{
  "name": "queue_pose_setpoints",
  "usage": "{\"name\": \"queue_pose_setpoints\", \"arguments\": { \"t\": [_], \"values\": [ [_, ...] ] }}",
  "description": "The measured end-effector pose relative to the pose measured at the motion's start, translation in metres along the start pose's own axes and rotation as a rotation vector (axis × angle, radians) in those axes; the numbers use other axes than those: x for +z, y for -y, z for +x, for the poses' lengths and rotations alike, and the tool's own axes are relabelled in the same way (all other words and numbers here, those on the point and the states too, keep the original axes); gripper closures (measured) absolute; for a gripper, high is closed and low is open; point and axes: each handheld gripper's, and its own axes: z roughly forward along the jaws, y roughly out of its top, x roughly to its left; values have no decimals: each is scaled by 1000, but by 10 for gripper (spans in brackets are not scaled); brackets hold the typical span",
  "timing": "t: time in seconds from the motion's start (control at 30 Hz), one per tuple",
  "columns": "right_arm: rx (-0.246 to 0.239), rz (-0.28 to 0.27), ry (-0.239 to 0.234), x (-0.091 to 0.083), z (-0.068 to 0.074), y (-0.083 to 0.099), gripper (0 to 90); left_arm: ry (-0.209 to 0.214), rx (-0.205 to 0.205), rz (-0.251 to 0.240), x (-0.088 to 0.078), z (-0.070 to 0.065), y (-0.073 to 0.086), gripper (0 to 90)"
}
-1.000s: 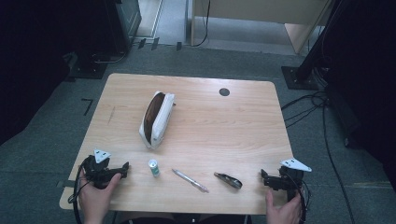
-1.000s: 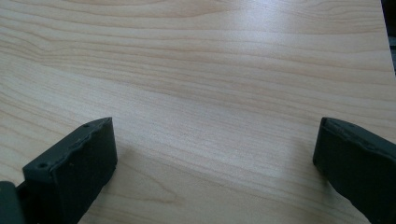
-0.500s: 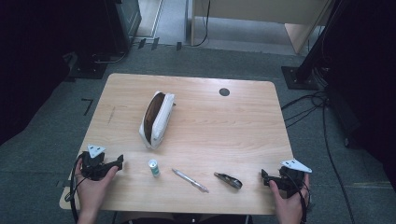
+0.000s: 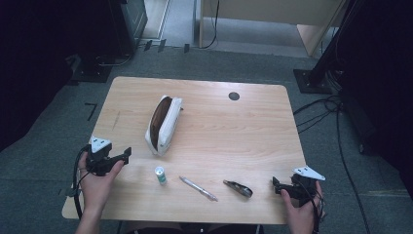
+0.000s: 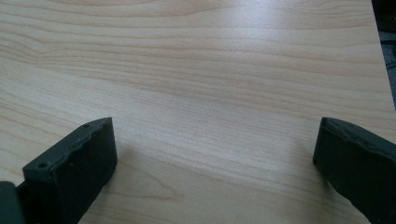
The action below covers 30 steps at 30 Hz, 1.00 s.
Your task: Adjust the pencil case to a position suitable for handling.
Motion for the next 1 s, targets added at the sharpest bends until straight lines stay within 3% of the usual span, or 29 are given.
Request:
{"name": "queue_pose_setpoints", "arguments": {
  "t": [0.23, 0.33, 0.63, 1.0],
  "values": [
    [-1, 0, 0, 0, 0, 0, 0, 43, 22, -10, 4, -9, -13, 314],
    [0, -1, 0, 0, 0, 0, 0, 67, 49, -10, 8, -16, -19, 322],
    [1, -2, 0, 0, 0, 0, 0, 115, 48, -28, 10, -24, -30, 332],
    [-2, -1, 0, 0, 0, 0, 0, 160, 84, 3, 26, -44, -47, 362]
  ]
}}
